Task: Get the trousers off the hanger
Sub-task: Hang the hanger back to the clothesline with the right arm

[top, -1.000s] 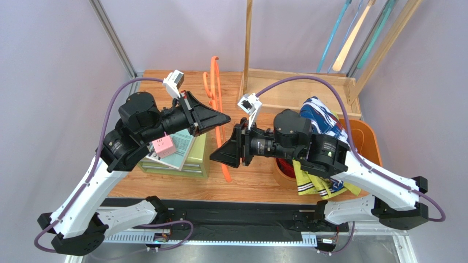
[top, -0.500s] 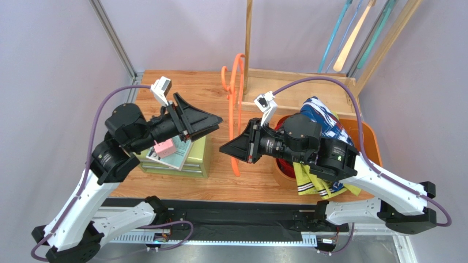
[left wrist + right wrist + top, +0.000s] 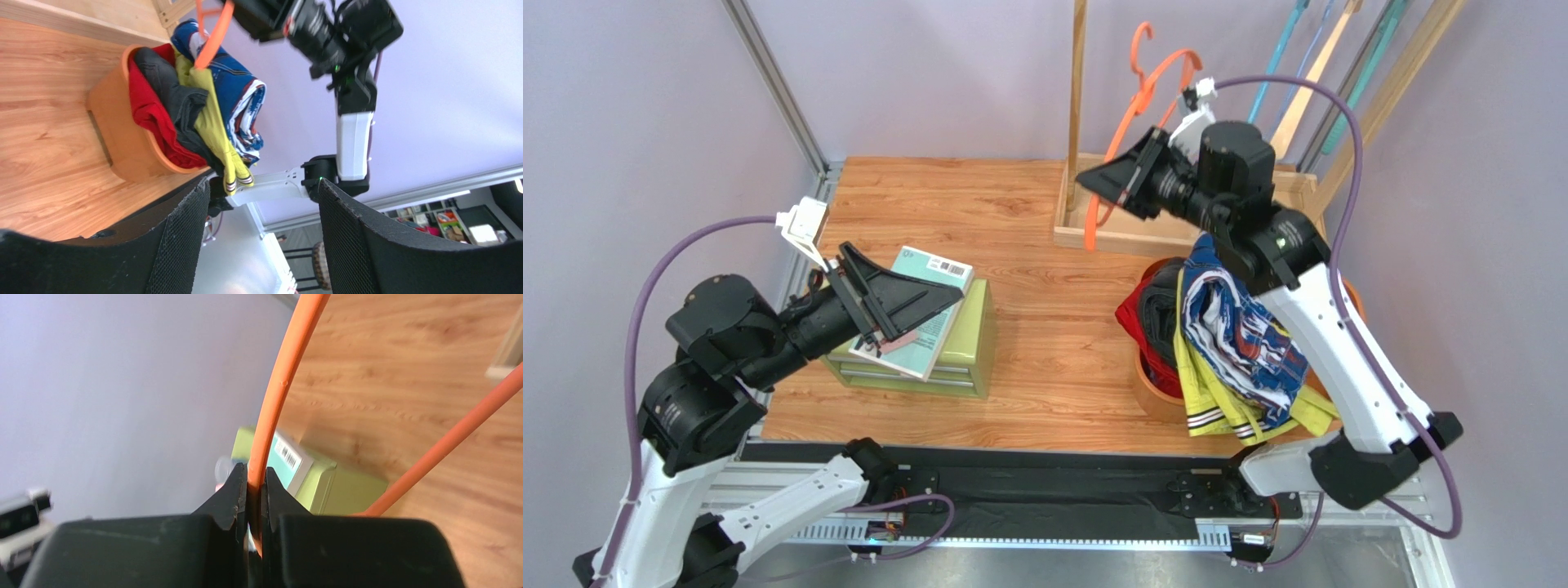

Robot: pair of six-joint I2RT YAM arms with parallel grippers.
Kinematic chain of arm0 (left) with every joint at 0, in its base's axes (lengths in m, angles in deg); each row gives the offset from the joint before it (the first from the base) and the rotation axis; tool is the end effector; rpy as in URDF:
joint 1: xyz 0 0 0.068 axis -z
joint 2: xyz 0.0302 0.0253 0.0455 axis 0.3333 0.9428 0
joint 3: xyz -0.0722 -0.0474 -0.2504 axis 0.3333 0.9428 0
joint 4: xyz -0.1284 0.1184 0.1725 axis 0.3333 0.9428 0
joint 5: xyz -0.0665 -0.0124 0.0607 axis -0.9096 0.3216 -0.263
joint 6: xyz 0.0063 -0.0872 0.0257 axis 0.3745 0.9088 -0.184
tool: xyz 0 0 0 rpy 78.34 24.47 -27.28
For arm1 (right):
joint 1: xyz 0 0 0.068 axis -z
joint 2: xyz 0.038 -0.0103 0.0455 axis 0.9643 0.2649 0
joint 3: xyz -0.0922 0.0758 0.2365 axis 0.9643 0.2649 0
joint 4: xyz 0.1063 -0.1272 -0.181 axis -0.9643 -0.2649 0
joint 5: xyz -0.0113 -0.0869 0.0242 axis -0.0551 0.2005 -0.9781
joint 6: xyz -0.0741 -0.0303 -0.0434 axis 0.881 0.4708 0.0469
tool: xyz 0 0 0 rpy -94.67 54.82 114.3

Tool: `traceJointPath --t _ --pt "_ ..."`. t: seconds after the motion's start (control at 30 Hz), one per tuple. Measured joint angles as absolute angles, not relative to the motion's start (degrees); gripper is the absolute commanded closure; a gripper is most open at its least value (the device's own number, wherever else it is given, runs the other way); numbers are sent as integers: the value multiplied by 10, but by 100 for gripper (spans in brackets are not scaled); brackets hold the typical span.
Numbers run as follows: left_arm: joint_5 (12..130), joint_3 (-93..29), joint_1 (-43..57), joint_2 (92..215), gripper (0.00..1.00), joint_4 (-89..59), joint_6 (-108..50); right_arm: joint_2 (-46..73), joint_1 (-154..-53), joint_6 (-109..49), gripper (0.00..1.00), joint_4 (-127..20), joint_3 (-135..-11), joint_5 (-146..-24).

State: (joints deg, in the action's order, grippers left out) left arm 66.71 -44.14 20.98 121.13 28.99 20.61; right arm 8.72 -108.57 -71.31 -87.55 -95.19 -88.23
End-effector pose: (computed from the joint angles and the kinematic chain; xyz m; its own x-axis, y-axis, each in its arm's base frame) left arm 0.0789 -0.0899 0.4810 -0.7012 -0.5257 -0.4816 0.3767 0.3002 -0.8763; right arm 0.2396 0.1803 0.4666 -0.6494 0.4404 -0.6200 -0.3333 0.5679 0.7526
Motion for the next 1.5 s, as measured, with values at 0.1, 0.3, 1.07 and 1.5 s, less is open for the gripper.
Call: traceJointPath --t 0.1,0.3,1.07,1.5 --pt "677 -440 210 1194 34 305 201 148 -1047 -717 100 -875 -1022 -873" --pt "678 -441 210 1183 34 315 199 283 -1025 -710 100 -877 -1187 -800" --pt "672 -470 210 1173 35 361 193 469 -949 -743 100 -904 -1406 -706" --pt "663 -479 210 1177 35 366 193 503 -919 -857 100 -900 -1466 -707"
